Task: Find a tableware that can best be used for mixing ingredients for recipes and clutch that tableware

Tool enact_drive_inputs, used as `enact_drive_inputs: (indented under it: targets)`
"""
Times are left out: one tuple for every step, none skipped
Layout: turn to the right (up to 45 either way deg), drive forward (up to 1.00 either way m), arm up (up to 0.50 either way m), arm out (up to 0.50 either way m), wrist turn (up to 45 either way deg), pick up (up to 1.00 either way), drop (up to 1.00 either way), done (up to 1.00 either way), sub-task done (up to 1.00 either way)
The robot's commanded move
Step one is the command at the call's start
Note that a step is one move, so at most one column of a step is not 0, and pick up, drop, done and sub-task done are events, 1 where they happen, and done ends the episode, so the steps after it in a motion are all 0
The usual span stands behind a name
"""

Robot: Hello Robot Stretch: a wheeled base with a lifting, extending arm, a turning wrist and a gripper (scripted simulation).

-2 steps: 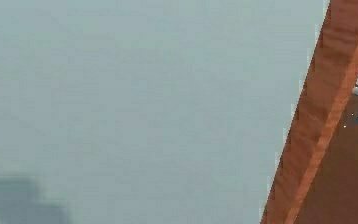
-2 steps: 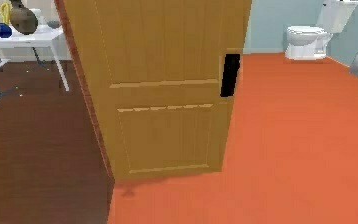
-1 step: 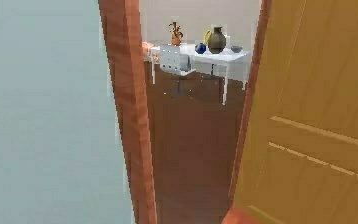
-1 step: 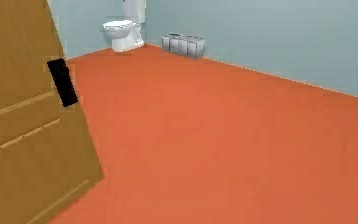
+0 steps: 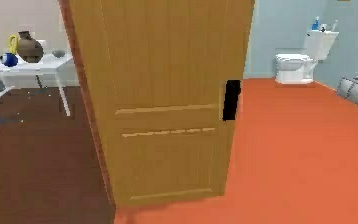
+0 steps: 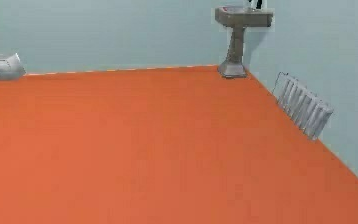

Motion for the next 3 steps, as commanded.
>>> enact_drive_inputs:
  targets:
    - [45.0,0.0,0.0,0.0,0.0,0.0,0.0,0.0,0.0]
    - [36.0,0.0,0.0,0.0,0.0,0.0,0.0,0.0,0.0]
    - [0.0,0.25,0.0,0.0,0.0,0.0,0.0,0.0,0.0]
